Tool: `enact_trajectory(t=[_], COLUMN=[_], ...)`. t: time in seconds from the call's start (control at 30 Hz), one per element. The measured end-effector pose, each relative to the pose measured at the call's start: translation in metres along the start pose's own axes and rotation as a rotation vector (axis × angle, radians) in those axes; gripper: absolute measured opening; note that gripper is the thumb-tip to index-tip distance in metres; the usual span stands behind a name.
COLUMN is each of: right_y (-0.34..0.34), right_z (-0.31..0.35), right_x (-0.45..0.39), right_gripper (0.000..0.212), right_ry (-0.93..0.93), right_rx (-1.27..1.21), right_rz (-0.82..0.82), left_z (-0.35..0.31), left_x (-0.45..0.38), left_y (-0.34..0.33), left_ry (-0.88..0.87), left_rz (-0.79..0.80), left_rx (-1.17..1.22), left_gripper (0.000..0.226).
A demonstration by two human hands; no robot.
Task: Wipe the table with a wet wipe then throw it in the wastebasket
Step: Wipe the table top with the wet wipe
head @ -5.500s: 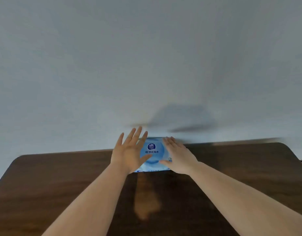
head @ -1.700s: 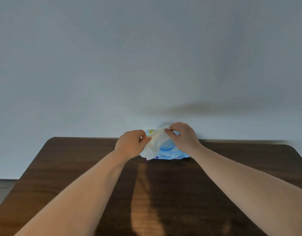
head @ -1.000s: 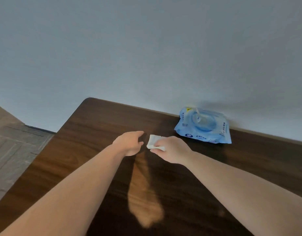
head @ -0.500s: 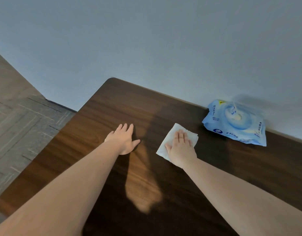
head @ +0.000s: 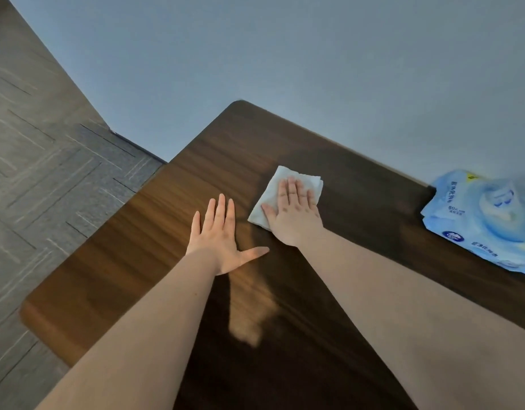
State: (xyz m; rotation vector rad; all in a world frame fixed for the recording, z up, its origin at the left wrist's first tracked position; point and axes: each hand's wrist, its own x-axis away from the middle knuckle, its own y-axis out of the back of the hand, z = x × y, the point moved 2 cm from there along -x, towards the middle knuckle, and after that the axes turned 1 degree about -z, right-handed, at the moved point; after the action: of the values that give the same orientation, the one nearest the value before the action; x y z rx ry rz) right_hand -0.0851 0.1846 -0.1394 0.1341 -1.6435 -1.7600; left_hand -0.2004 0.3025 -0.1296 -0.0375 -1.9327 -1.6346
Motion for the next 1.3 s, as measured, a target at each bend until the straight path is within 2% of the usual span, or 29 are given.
enact_trajectory(t=[0.37, 0.63, 0.8, 0.97, 1.1, 1.3], right_y=[0.011, 0.009, 0.002, -0.002, -0.008, -0.023], right_z=[0.074, 0.059, 0.006, -0.069, -0.137, -0.239], right_x=[-0.077, -0.062, -0.015, 0.047, 0.099, 0.185], right_gripper=[0.069, 0.069, 0.069, 0.070, 0.070, 0.072], right_ry=[0.156, 0.169, 0.071, -0.062, -0.159, -0.375], right_rx=[0.047, 0.029, 0.001, -0.026, -0.035, -0.070], right_rz=[-0.069, -0.074, -0.029, -0.003, -0.008, -0.040], left_z=[0.006, 0.004, -0.002, -0.031, -0.092, -0.224], left_x=[-0.005, -0.005, -0.001, 0.016, 0.022, 0.040], left_y=[-0.001, 0.000, 0.008, 0.014, 0.009, -0.009], left_ry=[-0.009, -0.011, -0.011, -0.142, -0.281, -0.546], left_rz=[-0.042, -0.036, 0.012, -0.013, -0.041, -0.003], left_rx=[0.092, 0.056, -0.039, -0.107, -0.095, -0.184], left_gripper=[0.119, 0.118, 0.120, 0.098, 0.094, 0.092])
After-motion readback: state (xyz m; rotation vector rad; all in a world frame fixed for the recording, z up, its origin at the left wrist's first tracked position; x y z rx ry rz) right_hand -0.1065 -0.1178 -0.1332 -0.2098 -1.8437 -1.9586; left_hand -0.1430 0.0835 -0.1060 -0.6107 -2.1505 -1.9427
